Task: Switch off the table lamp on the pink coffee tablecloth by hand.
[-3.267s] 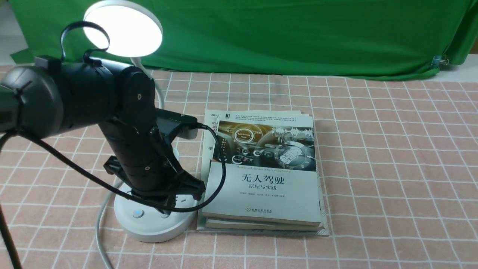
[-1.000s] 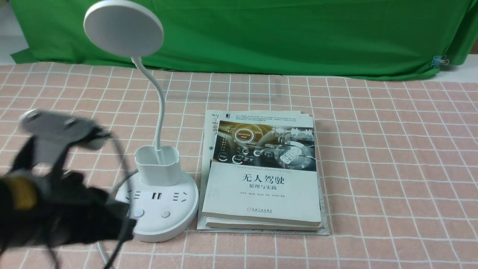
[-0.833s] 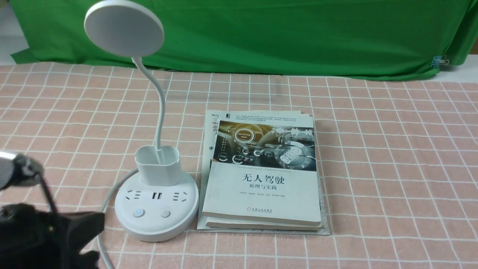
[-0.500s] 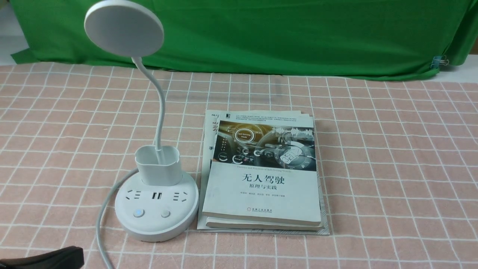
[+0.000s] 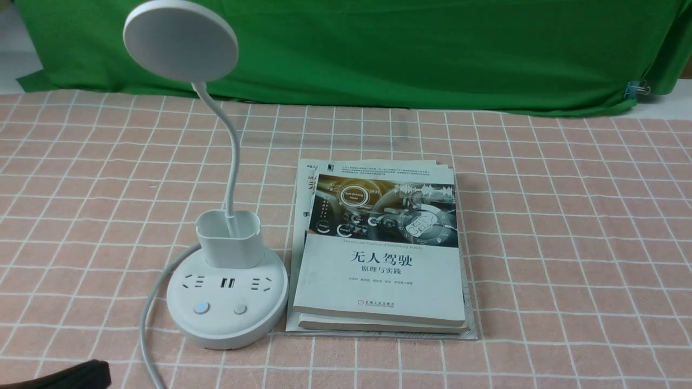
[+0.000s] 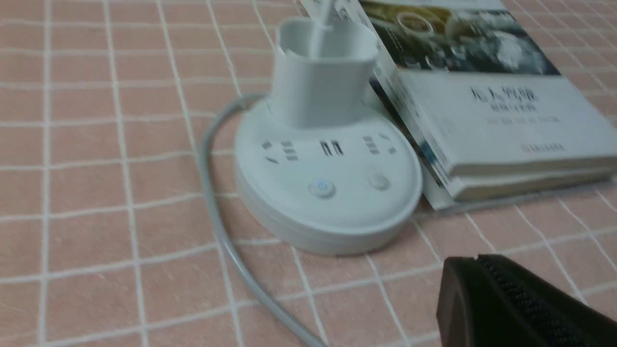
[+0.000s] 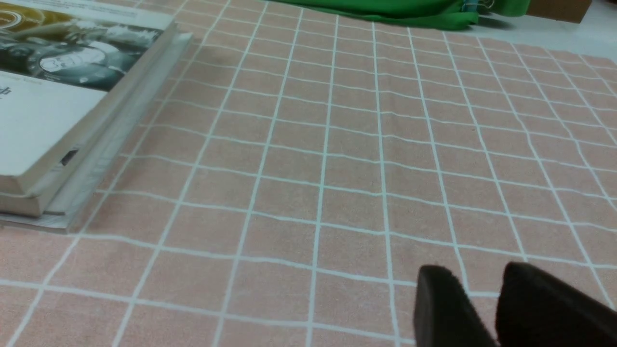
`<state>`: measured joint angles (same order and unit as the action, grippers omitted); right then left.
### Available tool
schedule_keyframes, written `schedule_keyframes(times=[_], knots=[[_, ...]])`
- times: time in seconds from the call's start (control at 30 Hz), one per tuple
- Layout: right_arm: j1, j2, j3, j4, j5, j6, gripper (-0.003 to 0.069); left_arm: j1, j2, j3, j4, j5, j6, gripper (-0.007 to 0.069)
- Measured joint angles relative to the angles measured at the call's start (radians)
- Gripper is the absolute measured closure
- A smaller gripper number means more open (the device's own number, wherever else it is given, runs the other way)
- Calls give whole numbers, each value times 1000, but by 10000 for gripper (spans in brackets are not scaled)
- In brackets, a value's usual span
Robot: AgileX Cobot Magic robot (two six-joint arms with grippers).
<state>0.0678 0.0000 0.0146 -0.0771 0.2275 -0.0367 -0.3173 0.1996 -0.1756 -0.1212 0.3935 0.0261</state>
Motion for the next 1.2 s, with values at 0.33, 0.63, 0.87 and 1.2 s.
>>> schedule_keyframes(times=[0.33, 0.63, 0.87, 1.2], knots=[[0, 0, 0, 0, 0, 0, 417, 300, -191, 149, -81, -125, 112, 628], [0, 0, 0, 0, 0, 0, 417, 340, -200, 182, -101, -107, 115, 628], [0, 0, 0, 0, 0, 0, 417, 323, -200, 182, -104, -105, 111, 628], [0, 0, 0, 0, 0, 0, 417, 306, -200, 182, -104, -101, 108, 628]])
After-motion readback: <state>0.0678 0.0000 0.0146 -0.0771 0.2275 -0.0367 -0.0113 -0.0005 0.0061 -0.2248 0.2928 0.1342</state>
